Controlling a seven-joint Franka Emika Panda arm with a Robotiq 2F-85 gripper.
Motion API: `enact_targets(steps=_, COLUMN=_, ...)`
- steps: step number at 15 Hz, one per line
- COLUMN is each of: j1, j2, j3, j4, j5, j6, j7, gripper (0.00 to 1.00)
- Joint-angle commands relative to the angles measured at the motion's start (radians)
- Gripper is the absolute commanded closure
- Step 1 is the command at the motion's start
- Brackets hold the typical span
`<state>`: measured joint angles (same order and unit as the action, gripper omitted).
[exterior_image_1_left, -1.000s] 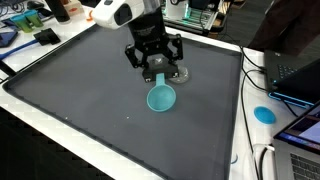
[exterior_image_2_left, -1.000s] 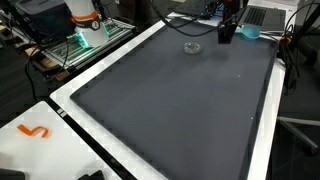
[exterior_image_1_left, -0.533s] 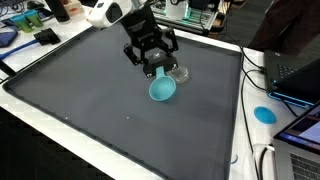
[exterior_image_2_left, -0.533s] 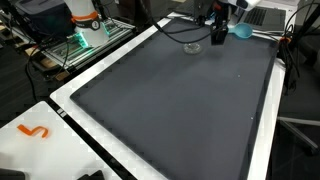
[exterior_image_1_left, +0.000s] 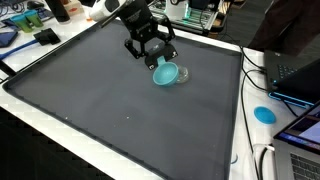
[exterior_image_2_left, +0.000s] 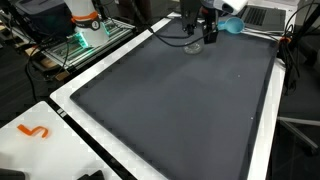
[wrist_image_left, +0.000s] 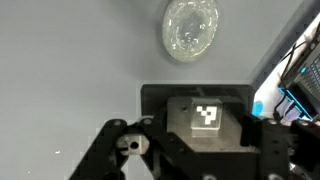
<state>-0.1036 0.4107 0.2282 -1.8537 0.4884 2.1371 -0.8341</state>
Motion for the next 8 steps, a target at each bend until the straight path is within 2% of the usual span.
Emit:
enact_targets(steps=1, j1=-0.022, j2=-0.071, j3=-0.002, j4=-0.103, j5=0.083, j6=0.020, j7=-0.124, gripper=0.69)
enact_targets(steps=8, j1=-0.015, j2=-0.119, j3=-0.038, j4=-0.194, j5=0.174, j6=0.019, j7=-0.310, gripper=0.69)
